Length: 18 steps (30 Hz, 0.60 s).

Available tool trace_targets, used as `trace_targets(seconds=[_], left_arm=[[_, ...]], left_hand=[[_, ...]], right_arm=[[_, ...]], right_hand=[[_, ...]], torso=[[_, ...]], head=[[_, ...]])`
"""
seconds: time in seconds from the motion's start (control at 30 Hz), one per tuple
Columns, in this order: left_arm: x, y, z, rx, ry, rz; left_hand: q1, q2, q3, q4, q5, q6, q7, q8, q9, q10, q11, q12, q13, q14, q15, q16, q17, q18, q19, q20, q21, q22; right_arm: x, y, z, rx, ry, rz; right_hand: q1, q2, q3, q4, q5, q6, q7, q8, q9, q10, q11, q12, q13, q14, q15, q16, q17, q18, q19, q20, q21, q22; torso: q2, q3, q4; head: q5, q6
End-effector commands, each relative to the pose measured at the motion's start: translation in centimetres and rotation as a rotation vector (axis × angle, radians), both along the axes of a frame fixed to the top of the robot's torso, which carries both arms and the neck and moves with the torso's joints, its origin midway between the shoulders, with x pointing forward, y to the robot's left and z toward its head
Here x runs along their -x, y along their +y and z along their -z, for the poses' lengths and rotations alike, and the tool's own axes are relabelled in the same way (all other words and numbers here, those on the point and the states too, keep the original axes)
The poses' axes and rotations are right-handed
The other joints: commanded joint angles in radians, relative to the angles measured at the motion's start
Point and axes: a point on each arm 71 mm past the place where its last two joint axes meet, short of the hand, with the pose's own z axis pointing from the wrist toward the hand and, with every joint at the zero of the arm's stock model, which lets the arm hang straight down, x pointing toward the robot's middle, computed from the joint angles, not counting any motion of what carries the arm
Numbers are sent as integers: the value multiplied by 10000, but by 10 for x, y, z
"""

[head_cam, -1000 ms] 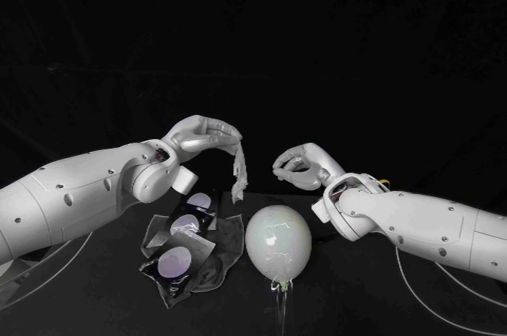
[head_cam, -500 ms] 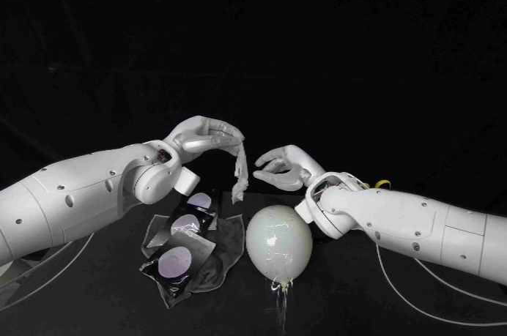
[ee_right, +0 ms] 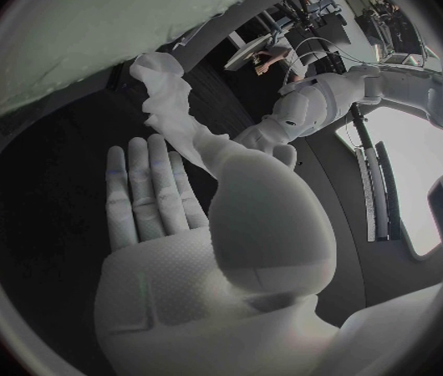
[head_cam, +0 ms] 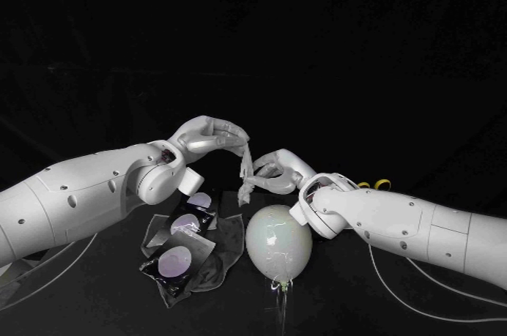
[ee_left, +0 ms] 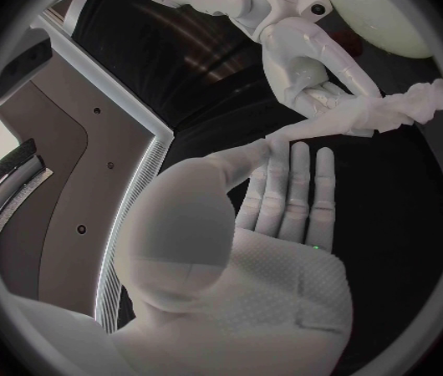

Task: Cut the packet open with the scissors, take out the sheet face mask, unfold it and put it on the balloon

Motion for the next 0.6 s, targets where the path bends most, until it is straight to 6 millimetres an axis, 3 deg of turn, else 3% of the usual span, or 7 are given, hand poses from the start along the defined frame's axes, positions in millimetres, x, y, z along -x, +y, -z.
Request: trace_targets(seconds=[0.03, 0.13, 0.2, 0.23, 0.27, 0.4, 0.6], left_arm=[[2, -4, -2, 150, -88, 117], [2, -5, -2, 165, -85, 156], [3, -5, -2, 171, -84, 171], [3, -5, -2, 173, -83, 174], [3, -5, -2, 173, -82, 174], [2, -4, -2, 166, -78, 130], [0, 1, -2, 139, -75, -16]], left_hand=[[87, 53, 24, -25, 34, 44, 48, 31, 1917, -73, -23, 66, 7, -55, -41, 54, -15, 31, 15, 70, 66, 10], [87, 53, 24, -25, 34, 44, 48, 31, 1917, -73, -23, 66, 7, -55, -41, 54, -15, 31, 15, 70, 66, 10], [87, 53, 24, -25, 34, 44, 48, 31, 1917, -73, -23, 66, 7, -55, -41, 54, -15, 31, 15, 70, 66, 10], [87, 53, 24, -25, 34, 44, 48, 31, 1917, -73, -23, 66, 7, -55, -41, 54, -15, 31, 15, 70, 66, 10], [87, 53, 24, -25, 34, 44, 48, 31, 1917, -73, -23, 66, 7, -55, -41, 54, -15, 31, 15, 70, 66, 10], [84, 49, 32, -20, 35, 46, 48, 29, 1937, -74, -22, 79, 13, -57, -41, 71, -20, 37, 13, 76, 74, 14], [84, 49, 32, -20, 35, 46, 48, 29, 1937, -74, -22, 79, 13, -57, -41, 71, -20, 37, 13, 76, 74, 14]], right_arm=[[0, 3, 1, 128, 108, -196], [0, 4, 1, 128, 52, -206], [0, 4, 1, 114, -42, -169], [0, 4, 0, 100, -100, -139], [0, 3, 0, 81, -168, -98], [0, 0, -2, 6, -409, 85], [2, -7, -3, -55, -532, 209]], right_hand=[[206, 109, 47, 79, -17, 145, -9, -53, -48, 277, -160, 214, 61, 212, -137, 281, 103, 101, 214, -70, 14, 10], [448, 296, 125, 38, -32, 462, -194, 42, -47, 675, -362, 543, 207, 651, -326, 752, 296, 113, 528, -207, 162, 69], [471, 317, 129, 29, -23, 510, -222, 63, -42, 720, -387, 585, 229, 710, -351, 814, 322, 115, 573, -225, 187, 80], [708, 630, 193, -75, -112, 1083, -506, 365, 57, 1242, -650, 1059, 487, 1295, -603, 1427, 590, 125, 1035, -418, 458, 218], [785, 794, 253, -93, 165, 1194, -584, 431, 81, 1346, -715, 1167, 551, 1412, -655, 1564, 653, 125, 1140, -463, 525, 257], [972, 1159, 213, -282, -26, 1562, -884, 805, 228, 1607, -1004, 2074, 1232, 1919, -1008, 2627, 1156, 75, 1813, -857, 1120, 707], [908, 1183, 212, -468, -26, 1353, -893, 1165, 361, 826, -1030, 3141, 2317, 1599, -1041, 3330, 1458, -6, 1547, -1006, 1675, 1536]], torso=[[-1, -2, 5], [-1, -4, 6], [-1, -1, 8], [-4, 1, 11], [-5, -1, 12], [-10, -2, 7], [-7, 5, -1]], head=[[-8, -10], [-10, -14], [6, -14], [8, -15], [6, -17], [10, -28], [39, -26]])
